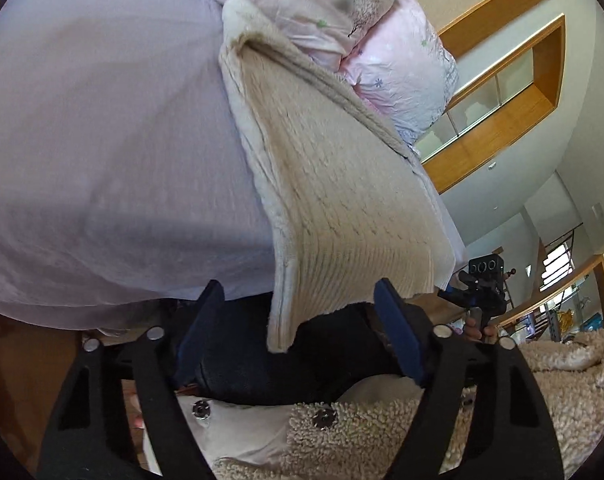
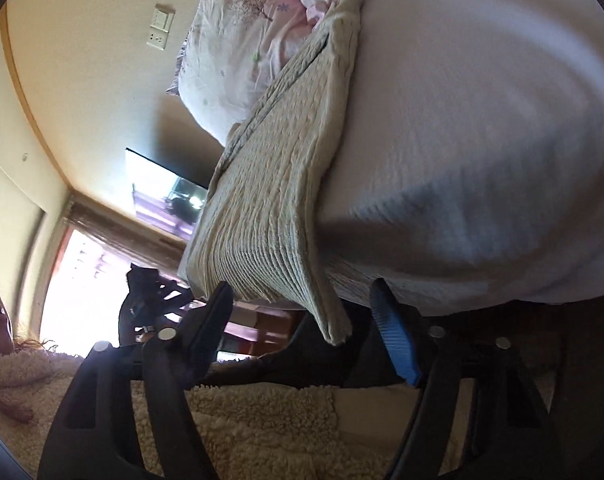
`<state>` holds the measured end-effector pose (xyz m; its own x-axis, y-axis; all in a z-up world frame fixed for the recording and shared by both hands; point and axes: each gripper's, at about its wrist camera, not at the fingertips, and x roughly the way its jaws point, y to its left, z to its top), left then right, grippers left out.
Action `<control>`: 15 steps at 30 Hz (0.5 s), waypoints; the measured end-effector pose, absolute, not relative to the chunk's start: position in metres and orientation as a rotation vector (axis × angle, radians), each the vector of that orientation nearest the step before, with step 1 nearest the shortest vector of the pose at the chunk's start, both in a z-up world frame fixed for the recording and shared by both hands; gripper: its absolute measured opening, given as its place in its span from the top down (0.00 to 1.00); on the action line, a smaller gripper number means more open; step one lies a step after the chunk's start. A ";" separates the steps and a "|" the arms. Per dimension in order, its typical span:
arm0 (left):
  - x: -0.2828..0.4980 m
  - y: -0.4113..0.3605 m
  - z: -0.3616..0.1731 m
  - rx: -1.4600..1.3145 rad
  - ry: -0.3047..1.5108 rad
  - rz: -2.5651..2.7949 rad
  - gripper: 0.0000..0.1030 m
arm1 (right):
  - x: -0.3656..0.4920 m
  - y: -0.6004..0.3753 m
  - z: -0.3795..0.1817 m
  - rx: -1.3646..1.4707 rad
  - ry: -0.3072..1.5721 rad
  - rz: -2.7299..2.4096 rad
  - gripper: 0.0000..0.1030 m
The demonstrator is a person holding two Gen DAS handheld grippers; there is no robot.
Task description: Fold small clothes
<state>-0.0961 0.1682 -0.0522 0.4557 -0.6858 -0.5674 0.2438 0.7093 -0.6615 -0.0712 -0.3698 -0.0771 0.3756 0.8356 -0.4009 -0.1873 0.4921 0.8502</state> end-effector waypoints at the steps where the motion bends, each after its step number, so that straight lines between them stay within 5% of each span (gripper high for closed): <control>1: -0.097 0.168 -0.055 -0.550 0.932 -0.621 0.34 | -0.069 -0.367 -0.080 0.816 0.963 0.770 0.44; 2: -0.096 0.165 -0.057 -0.558 0.932 -0.631 0.36 | -0.068 -0.364 -0.082 0.824 0.960 0.790 0.50; 4: -0.093 0.160 -0.062 -0.579 0.945 -0.642 0.65 | -0.066 -0.357 -0.082 0.820 0.952 0.823 0.90; 6: -0.092 0.157 -0.064 -0.602 0.965 -0.654 0.94 | -0.070 -0.353 -0.073 0.798 0.918 0.853 0.92; 15: -0.049 0.180 0.041 -0.669 0.679 -0.682 0.94 | -0.014 -0.356 0.069 0.622 0.553 0.904 0.92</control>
